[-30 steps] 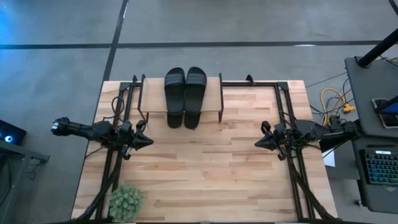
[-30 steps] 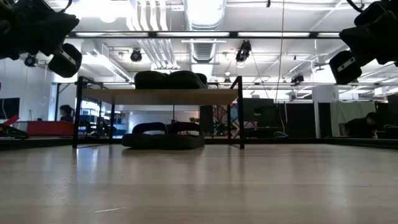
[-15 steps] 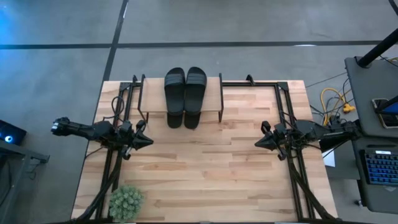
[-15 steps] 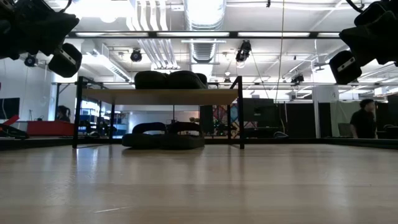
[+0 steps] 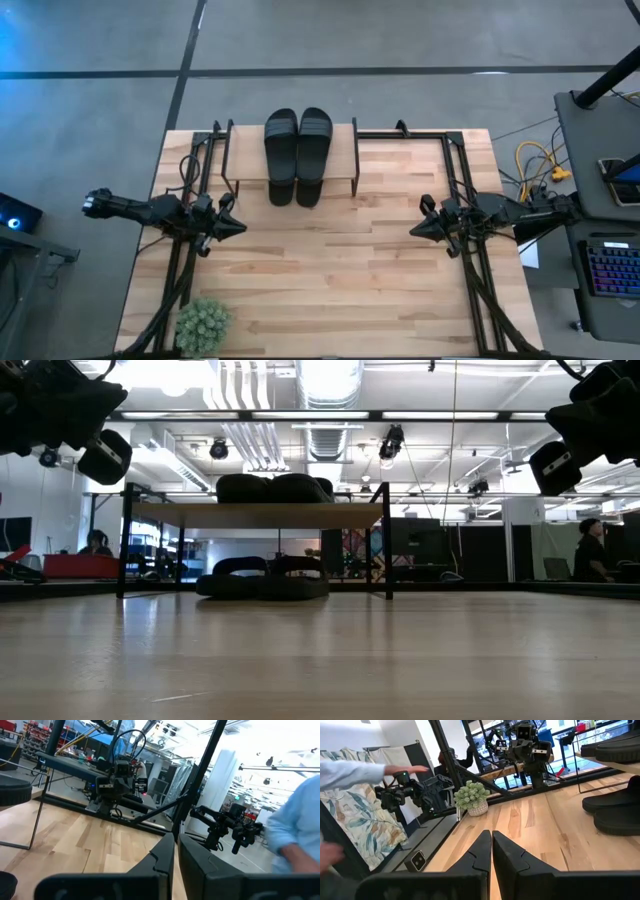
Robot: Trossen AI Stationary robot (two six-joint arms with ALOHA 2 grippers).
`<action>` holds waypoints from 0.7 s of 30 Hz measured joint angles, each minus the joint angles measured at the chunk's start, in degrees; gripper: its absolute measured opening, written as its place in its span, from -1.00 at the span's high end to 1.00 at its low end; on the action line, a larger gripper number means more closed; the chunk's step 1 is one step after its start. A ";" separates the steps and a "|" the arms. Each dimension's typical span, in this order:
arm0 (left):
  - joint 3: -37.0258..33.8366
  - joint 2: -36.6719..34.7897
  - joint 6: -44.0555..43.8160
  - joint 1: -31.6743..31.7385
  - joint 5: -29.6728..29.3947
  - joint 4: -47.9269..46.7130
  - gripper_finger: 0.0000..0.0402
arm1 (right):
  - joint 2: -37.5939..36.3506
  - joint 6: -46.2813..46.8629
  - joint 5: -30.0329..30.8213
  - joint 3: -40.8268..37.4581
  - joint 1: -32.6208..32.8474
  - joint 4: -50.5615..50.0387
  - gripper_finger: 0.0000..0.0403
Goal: Pick and place slides into the shelf
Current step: Return to Home Position
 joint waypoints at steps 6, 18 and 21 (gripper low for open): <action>0.00 0.01 -0.01 0.00 -0.01 -0.07 0.95 | 0.00 0.00 0.00 0.00 0.00 -0.01 0.96; 0.35 -0.47 2.94 2.40 1.75 -1.42 0.95 | 0.44 -0.01 0.00 -0.01 0.00 -0.01 0.96; 0.27 -0.75 7.38 4.06 1.91 -0.66 0.95 | 0.44 -0.02 0.00 -0.02 0.00 -0.01 0.96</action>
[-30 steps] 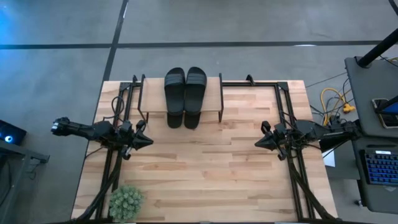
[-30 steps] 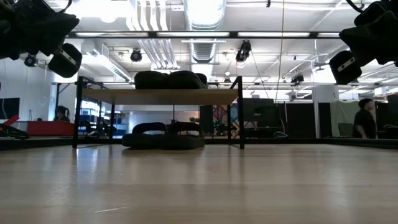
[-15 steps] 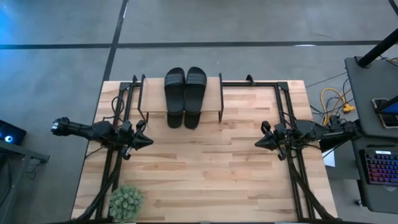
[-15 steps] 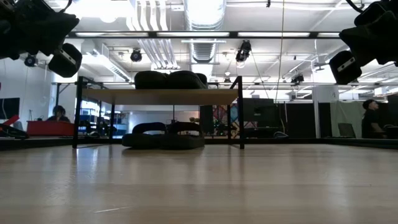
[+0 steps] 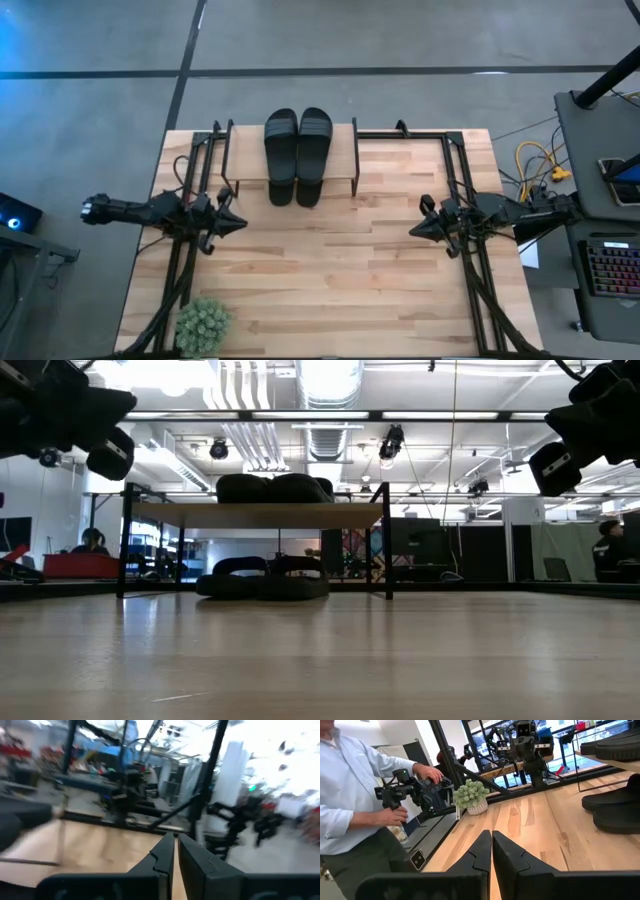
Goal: Pick and place slides into the shelf
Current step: Return to Home Position
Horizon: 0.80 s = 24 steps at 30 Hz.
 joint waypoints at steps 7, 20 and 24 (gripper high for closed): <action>-0.16 -0.62 17.94 3.94 0.60 -0.37 0.95 | 0.15 0.02 0.00 0.00 0.00 0.02 0.96; -0.27 -0.66 15.08 9.02 1.47 -0.40 0.95 | 0.22 -0.01 0.00 0.00 -0.02 0.02 0.96; -0.29 -0.67 15.84 9.47 1.70 -1.07 0.95 | 0.22 0.02 0.00 0.00 0.00 -0.01 0.96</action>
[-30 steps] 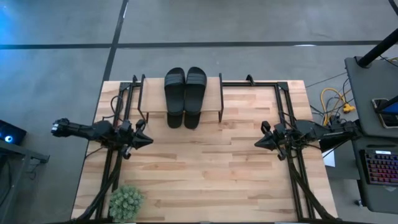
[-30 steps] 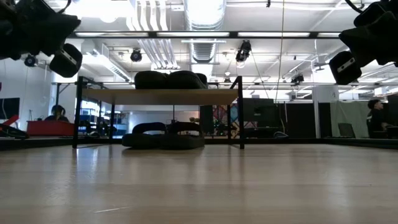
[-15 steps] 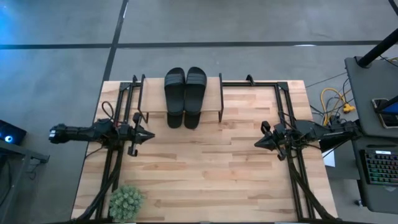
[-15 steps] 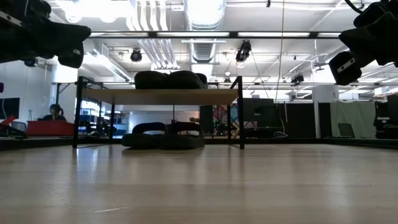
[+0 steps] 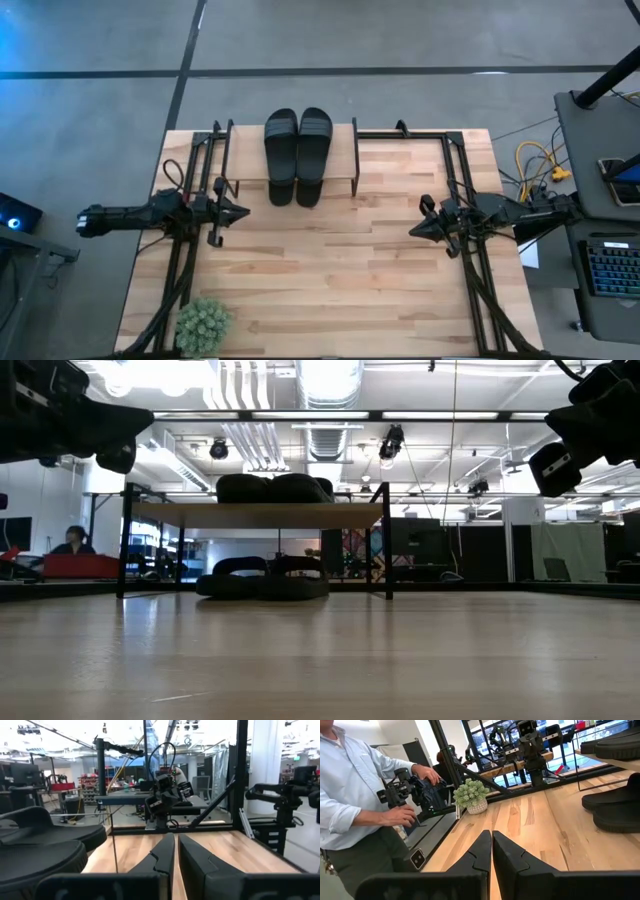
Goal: Pick and place slides into the shelf
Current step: Return to Home Position
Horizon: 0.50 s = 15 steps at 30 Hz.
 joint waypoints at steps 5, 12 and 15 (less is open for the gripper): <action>-0.02 0.00 1.17 0.00 0.00 -0.63 0.95 | 0.00 -0.02 0.00 0.00 -0.02 0.02 0.96; -0.02 0.00 0.77 0.00 0.00 -1.44 0.95 | 0.00 0.00 0.00 0.00 0.00 0.02 0.96; -0.03 0.01 0.76 0.00 -0.02 -0.25 0.95 | 0.00 -0.02 0.00 0.00 -0.02 0.02 0.96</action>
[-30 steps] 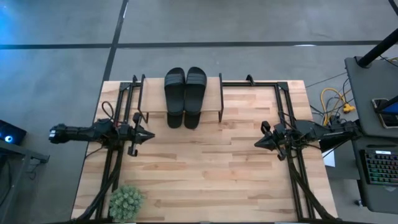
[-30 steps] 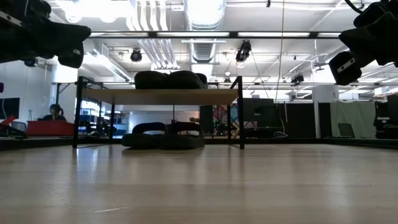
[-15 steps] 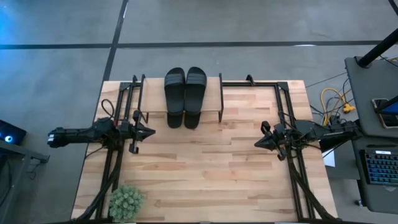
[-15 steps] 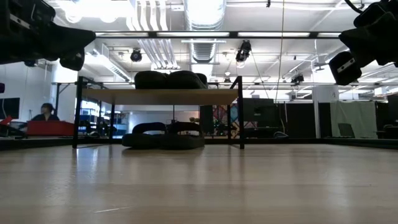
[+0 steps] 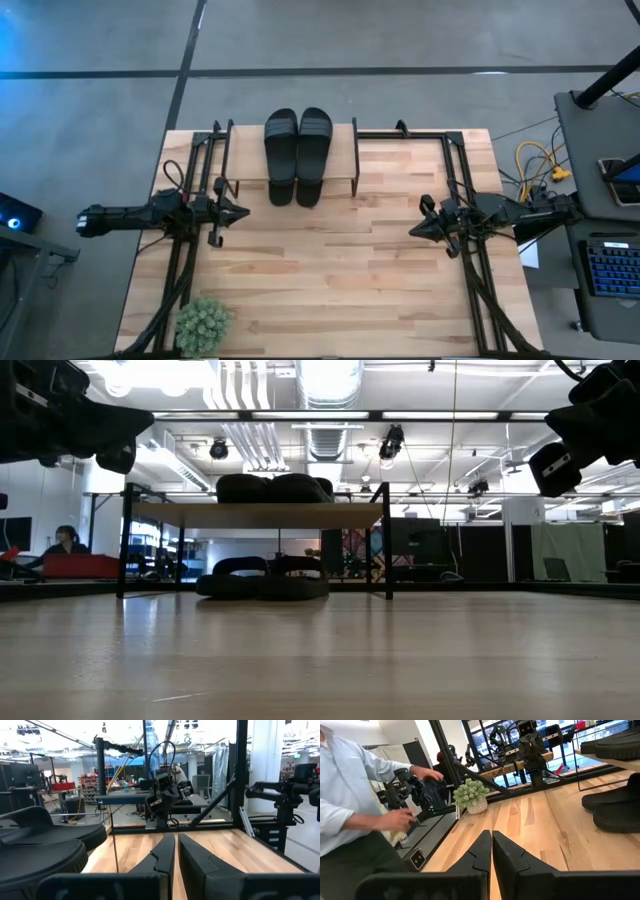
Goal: Pick and place slides into the shelf
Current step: Return to Home Position
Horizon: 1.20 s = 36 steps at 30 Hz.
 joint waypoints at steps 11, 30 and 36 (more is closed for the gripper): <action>0.01 0.95 -0.02 0.00 -0.02 0.52 0.95 | 0.00 0.00 0.00 0.00 0.01 -0.02 0.96; 0.01 1.17 -0.03 0.00 -0.20 0.52 0.95 | -0.83 2.54 -3.46 0.11 -0.11 1.41 0.96; 0.01 1.22 -0.04 0.00 -0.21 0.52 0.95 | 1.26 -13.41 1.10 0.07 -0.11 -0.04 0.96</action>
